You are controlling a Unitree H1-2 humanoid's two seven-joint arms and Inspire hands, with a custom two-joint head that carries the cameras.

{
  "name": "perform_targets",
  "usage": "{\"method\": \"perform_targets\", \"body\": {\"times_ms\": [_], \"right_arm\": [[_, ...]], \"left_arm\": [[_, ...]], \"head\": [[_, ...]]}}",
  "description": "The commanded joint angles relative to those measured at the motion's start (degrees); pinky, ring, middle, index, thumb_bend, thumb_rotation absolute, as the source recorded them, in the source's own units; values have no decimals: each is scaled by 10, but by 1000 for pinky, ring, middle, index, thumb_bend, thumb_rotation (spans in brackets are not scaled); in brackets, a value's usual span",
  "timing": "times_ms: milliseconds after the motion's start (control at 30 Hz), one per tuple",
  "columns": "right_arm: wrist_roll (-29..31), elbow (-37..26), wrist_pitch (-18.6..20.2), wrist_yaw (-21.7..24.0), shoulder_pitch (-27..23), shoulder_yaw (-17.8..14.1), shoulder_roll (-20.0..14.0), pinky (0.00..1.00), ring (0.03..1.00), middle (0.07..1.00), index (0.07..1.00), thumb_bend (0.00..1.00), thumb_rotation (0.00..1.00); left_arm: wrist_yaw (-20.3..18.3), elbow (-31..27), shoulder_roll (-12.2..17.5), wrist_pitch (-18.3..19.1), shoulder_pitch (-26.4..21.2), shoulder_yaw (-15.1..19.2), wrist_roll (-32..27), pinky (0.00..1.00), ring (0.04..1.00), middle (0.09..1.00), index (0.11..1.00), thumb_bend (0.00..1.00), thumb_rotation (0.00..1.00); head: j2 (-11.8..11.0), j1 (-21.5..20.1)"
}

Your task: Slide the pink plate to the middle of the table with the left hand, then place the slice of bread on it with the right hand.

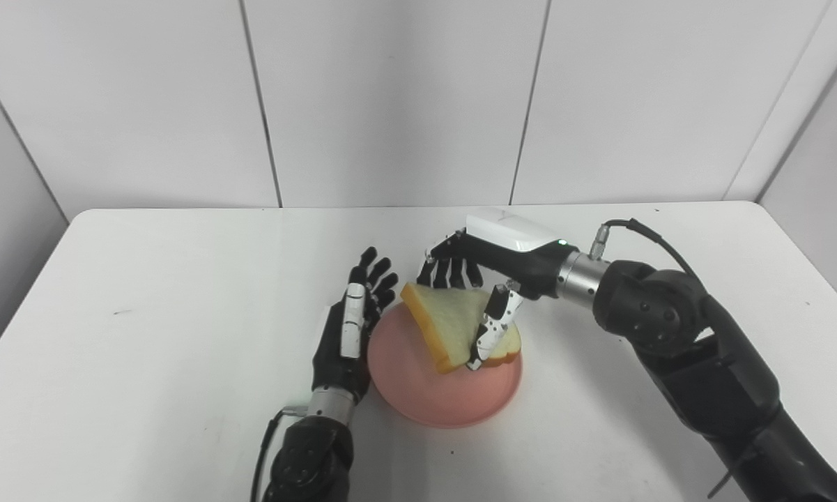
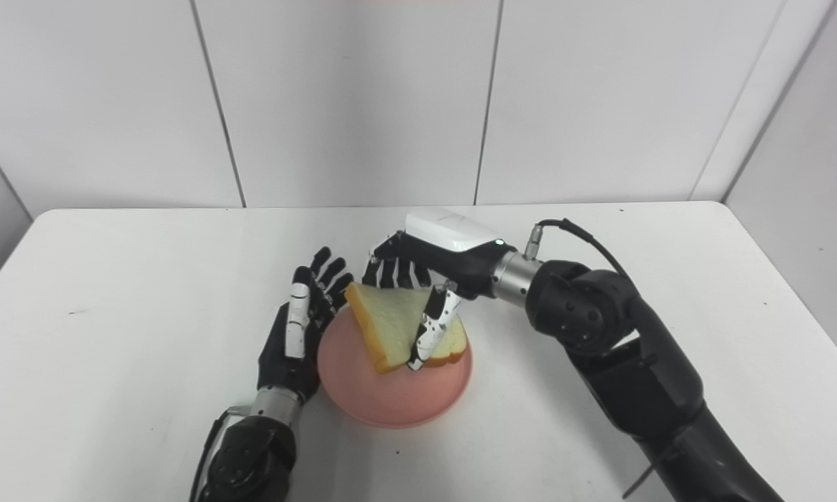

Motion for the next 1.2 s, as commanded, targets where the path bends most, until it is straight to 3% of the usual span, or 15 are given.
{"method": "perform_targets", "body": {"times_ms": [0,333,567,1000,1167], "right_arm": [[0,1,1,-5,-25,-5,3,317,392,474,531,515,0],[-9,55,-40,-12,-28,20,11,305,391,476,529,515,0],[-34,77,-48,-9,-33,34,9,342,408,495,517,517,0],[-67,94,-67,-13,-33,49,12,373,428,516,495,517,0],[-102,87,-92,-32,-29,59,8,407,441,523,485,518,0]], "left_arm": [[7,7,-29,-19,-4,-4,7,925,906,940,942,667,1000],[22,15,-31,-28,-10,-13,21,887,922,954,940,646,1000],[29,16,-32,-29,-11,-14,22,875,914,939,934,649,1000],[29,19,-32,-37,-13,-12,15,894,913,929,941,644,1000],[31,17,-31,-37,-12,-12,17,894,910,924,940,644,1000]], "head": [[1,4],[6,19],[7,19],[12,12],[12,9]]}}
